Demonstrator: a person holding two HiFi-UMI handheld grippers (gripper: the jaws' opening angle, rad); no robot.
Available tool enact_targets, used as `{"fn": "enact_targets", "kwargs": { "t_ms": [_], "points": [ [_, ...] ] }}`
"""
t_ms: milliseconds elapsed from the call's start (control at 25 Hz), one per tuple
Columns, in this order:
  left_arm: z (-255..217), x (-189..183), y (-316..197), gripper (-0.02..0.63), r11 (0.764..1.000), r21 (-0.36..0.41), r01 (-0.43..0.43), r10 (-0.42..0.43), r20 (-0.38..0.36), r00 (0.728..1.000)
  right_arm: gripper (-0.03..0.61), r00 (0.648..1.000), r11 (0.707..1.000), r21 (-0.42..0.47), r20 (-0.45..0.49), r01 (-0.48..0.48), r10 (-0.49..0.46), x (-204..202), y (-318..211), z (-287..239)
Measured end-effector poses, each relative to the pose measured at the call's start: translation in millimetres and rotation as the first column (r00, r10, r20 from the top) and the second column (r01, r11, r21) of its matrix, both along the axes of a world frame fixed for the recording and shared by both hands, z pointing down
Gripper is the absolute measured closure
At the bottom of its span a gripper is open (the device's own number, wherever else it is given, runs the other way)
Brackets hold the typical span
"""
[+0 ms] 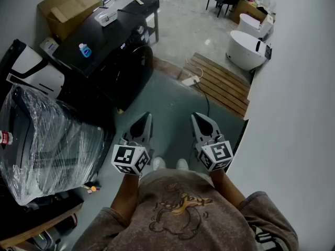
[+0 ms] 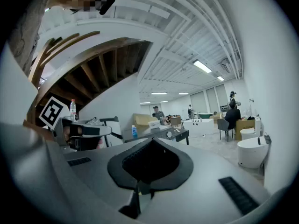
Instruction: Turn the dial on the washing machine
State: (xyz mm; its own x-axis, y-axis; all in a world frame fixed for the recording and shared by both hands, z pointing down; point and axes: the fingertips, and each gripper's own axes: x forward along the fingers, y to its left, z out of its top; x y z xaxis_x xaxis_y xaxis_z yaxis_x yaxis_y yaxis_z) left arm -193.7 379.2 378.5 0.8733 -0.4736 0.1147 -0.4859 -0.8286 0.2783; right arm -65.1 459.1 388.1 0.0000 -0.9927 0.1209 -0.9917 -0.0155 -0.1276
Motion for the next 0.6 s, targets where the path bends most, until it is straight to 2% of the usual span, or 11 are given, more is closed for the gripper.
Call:
{"fn": "enact_targets", "kwargs": {
  "t_ms": [200, 440, 600],
  "points": [
    [4.9, -3.1, -9.9, 0.621, 1.0, 0.009, -0.025, 0.025, 0.007, 1.0, 0.578, 0.999, 1.0, 0.017, 0.044, -0.005, 0.004, -5.3, -11.0, 3.1],
    [18.1, -7.0, -26.0, 0.621, 0.998, 0.024, -0.063, 0.062, 0.032, 0.998, 0.578, 0.997, 0.997, 0.023, 0.042, -0.073, 0.072, 1.4, -22.3, 14.0],
    [22.1, -1.0, -38.7, 0.621, 0.998, 0.009, -0.063, 0.062, 0.037, 0.997, 0.578, 0.996, 0.997, 0.013, 0.033, -0.082, 0.082, 7.5, -35.1, 15.2]
  ]
}}
